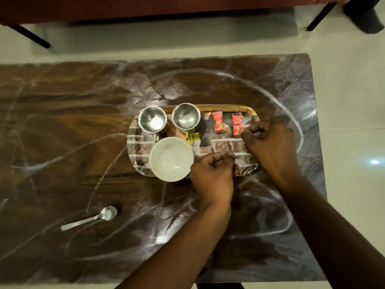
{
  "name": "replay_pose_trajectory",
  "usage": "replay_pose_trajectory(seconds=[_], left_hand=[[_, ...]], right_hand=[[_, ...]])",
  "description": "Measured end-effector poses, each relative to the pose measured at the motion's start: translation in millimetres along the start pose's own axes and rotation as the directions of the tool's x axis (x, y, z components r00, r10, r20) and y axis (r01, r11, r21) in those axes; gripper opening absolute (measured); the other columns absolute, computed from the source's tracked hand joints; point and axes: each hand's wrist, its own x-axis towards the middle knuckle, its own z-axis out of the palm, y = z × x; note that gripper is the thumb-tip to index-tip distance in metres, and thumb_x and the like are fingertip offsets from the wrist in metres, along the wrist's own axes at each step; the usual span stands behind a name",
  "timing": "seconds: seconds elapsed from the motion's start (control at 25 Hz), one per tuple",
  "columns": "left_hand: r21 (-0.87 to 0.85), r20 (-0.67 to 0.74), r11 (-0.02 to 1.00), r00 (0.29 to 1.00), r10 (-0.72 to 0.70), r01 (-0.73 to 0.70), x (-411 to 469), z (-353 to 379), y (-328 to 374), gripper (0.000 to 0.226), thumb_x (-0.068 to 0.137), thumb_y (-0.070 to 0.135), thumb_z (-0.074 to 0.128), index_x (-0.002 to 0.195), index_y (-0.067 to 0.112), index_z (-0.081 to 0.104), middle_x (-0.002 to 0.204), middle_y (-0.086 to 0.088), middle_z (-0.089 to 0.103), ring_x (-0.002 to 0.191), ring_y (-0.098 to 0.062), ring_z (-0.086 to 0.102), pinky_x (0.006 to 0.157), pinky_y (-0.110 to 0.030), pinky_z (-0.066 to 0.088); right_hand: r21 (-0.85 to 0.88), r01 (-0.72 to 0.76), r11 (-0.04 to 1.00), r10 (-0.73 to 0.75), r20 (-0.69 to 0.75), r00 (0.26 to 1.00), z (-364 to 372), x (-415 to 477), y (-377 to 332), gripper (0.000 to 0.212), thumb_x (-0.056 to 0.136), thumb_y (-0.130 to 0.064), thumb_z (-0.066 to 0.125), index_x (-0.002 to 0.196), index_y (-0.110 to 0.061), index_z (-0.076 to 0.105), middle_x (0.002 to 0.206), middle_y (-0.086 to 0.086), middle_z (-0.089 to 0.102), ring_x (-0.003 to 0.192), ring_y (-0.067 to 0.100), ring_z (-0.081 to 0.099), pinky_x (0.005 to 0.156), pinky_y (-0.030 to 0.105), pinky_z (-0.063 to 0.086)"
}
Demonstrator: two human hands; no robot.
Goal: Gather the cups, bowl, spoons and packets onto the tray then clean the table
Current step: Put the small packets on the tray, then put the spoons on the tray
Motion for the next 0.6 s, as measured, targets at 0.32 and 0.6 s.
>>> replay_pose_trajectory(seconds=[0.32, 0.6], left_hand=[[0.080, -0.191, 0.988, 0.971, 0.142, -0.128, -7, -208, 2, 0.018, 0.096, 0.012, 0.077, 0.081, 0.004, 0.080, 0.069, -0.012, 0.079, 0.061, -0.024, 0.074, 0.060, -0.036, 0.064], [0.196, -0.454, 0.973, 0.868, 0.200, -0.121, 33, -372, 7, 0.013, 0.095, 0.007, 0.076, 0.108, 0.012, 0.077, 0.101, -0.009, 0.079, 0.093, -0.023, 0.073, 0.083, -0.036, 0.065]], right_hand=[[0.215, 0.000, 0.977, -0.059, 0.270, 0.961, 81, -122, -73, 0.023, 0.092, -0.046, 0.072, 0.081, -0.027, 0.075, 0.071, -0.020, 0.075, 0.065, -0.001, 0.072, 0.064, 0.022, 0.057], [0.183, -0.020, 0.983, -0.074, 0.495, 0.866, 176, -187, -121, 0.012, 0.091, -0.032, 0.082, 0.099, -0.024, 0.078, 0.082, -0.012, 0.077, 0.073, -0.005, 0.071, 0.063, 0.001, 0.046]])
